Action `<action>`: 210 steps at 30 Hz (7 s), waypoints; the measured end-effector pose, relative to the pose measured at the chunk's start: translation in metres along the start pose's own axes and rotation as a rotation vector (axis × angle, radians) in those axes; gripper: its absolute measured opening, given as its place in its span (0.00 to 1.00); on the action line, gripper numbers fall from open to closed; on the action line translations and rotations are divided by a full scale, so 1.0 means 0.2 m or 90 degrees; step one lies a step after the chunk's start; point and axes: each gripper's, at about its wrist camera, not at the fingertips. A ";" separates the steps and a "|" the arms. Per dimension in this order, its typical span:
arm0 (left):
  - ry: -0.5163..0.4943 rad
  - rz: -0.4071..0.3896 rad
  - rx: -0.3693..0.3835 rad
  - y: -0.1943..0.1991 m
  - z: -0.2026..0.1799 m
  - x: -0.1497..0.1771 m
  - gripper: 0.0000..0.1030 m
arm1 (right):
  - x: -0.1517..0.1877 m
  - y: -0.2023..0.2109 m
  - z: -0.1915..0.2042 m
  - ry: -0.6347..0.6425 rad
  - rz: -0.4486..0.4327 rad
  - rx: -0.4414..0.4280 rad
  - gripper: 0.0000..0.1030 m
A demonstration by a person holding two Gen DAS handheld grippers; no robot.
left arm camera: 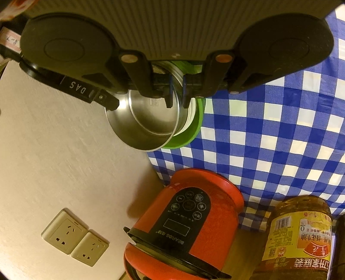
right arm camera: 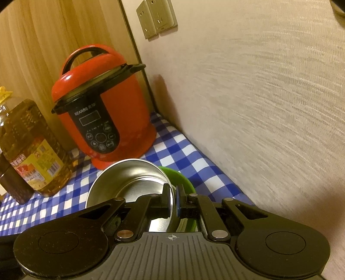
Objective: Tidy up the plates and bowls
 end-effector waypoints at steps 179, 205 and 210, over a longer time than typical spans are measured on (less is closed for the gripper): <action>0.122 -0.068 -0.061 0.67 0.23 0.31 0.28 | 0.24 0.41 0.13 -0.178 0.147 -0.215 0.35; 0.124 -0.069 -0.048 1.14 -0.02 0.80 0.28 | 0.43 1.10 -0.02 -0.176 0.137 -0.201 0.35; 0.113 -0.058 -0.051 1.16 -0.07 0.90 0.28 | 0.49 1.18 -0.10 -0.178 0.132 -0.199 0.34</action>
Point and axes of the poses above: each gripper's, at about its wrist camera, not at the fingertips, and y roughly against the way its jaws point, z to its left, x to its underside, and after that the axes turned 1 degree about y, right-handed
